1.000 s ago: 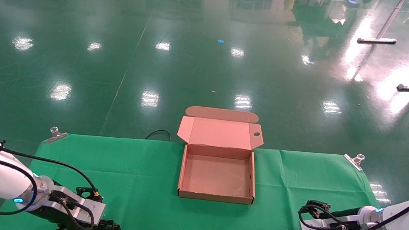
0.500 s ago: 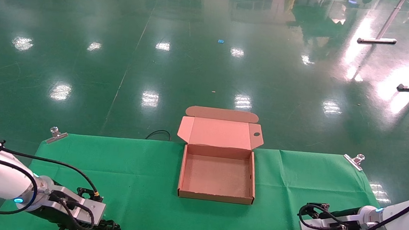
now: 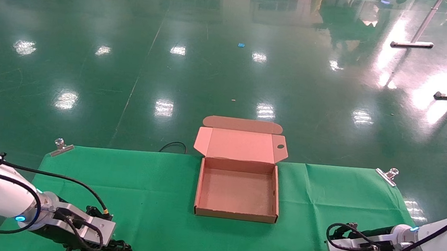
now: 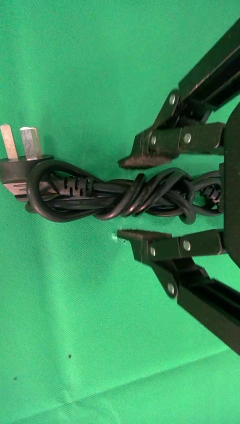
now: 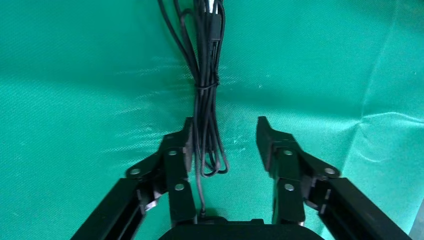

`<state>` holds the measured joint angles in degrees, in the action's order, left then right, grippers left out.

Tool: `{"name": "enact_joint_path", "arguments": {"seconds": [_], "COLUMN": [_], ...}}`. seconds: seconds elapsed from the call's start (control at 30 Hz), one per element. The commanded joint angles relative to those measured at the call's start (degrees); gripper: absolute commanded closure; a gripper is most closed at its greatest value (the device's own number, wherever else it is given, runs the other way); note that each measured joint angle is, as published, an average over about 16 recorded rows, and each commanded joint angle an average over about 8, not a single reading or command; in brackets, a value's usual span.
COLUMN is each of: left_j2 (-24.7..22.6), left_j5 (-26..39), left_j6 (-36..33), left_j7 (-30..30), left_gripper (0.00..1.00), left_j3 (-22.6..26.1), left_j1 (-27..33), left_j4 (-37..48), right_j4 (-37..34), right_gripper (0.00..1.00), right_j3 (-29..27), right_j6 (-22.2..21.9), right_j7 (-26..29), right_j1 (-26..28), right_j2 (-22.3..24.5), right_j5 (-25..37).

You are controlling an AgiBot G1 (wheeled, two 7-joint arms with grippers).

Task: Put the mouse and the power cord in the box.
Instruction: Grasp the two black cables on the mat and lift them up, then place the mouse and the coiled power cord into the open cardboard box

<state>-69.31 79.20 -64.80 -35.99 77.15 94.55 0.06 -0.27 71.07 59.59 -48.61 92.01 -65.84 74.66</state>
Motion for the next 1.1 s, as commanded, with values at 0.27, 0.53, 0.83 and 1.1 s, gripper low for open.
{"name": "enact_joint_path", "arguments": {"seconds": [0.27,0.53,0.83,1.1], "left_j2": [0.0,0.0,1.34,4.89], "left_j5": [0.02,0.01,-2.08,-8.26], "left_j6": [-0.04,-0.09,-4.37,-12.51], "left_j7": [0.03,0.03,0.84,2.78], "left_gripper": [1.0,1.0,1.0,1.0], "left_j3": [0.0,0.0,-1.46,-5.8], "left_j1": [0.03,0.04,0.53,1.17], "left_j4": [0.0,-0.01,0.21,1.19], "right_j4": [0.0,-0.02,-0.64,-0.83], "right_gripper": [1.0,1.0,1.0,1.0], "right_j3": [-0.01,0.0,-0.39,-1.51], "right_j6": [0.02,-0.02,1.06,3.49], "right_j7": [-0.02,0.01,0.97,0.44], "right_j1": [0.0,0.05,1.31,5.75], "right_j2": [0.0,0.0,0.83,4.22], "right_j5": [-0.03,-0.02,-0.6,-2.24]}}
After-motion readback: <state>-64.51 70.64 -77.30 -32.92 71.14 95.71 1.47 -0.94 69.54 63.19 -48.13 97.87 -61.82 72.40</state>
